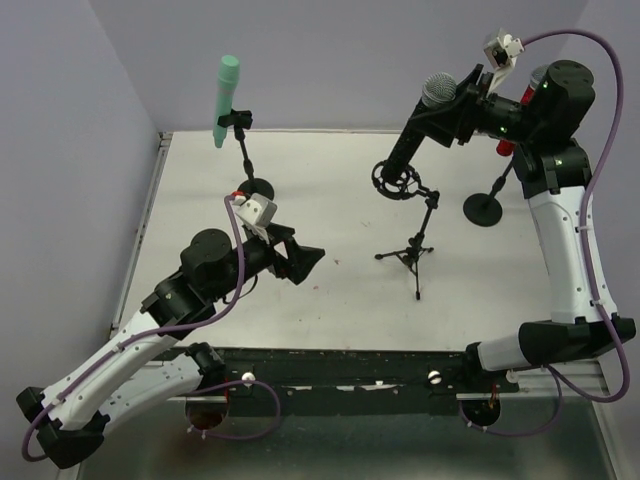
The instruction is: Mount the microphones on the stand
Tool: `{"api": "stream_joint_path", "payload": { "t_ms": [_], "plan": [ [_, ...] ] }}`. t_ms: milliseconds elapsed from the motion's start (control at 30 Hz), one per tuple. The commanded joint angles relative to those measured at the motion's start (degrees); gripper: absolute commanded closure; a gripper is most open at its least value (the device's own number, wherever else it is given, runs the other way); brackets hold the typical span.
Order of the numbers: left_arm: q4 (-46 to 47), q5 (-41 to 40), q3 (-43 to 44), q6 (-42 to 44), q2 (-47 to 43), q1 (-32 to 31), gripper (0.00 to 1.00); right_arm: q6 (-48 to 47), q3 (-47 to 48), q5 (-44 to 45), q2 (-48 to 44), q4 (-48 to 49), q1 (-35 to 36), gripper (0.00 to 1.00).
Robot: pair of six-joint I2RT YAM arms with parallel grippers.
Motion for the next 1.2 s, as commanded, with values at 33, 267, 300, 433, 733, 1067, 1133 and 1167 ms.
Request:
{"api": "stream_joint_path", "payload": {
  "t_ms": [33, 267, 300, 433, 733, 1067, 1133, 1167],
  "plan": [
    [0.6, -1.7, -0.4, 0.2, -1.0, 0.5, 0.02, -6.1, -0.8, 5.2, -3.0, -5.5, 0.1, 0.85],
    [0.6, -1.5, -0.7, 0.3, -1.5, 0.6, 0.02, -8.8, -0.2, 7.3, -3.1, -8.9, 0.1, 0.85],
    [0.6, -1.4, -0.8, 0.4, -1.5, 0.6, 0.01, -9.1, -0.3, 7.2, -2.8, -9.4, 0.1, 0.85],
    [0.5, -1.0, -0.8, 0.8, -1.6, 0.9, 0.02, -12.3, 1.6, 7.4, -0.8, -13.4, 0.3, 0.85],
    [4.8, 6.3, 3.5, -3.6, 4.9, 3.3, 0.03, -19.2, 11.7, 10.5, 4.6, -23.5, 3.5, 0.86],
    [11.1, 14.1, 12.7, -15.5, 16.7, 7.9, 0.11, -24.3, 17.0, 13.5, 5.4, -30.9, 5.1, 0.86],
    [12.6, 16.0, 14.0, -15.6, 18.2, 8.5, 0.11, -24.2, 16.6, 13.6, 5.0, -31.2, 5.1, 0.86],
    [12.7, 17.0, 14.7, -15.1, 18.8, 8.6, 0.11, -23.9, 16.4, 13.7, 5.0, -31.4, 5.1, 0.86]
  ]
}}
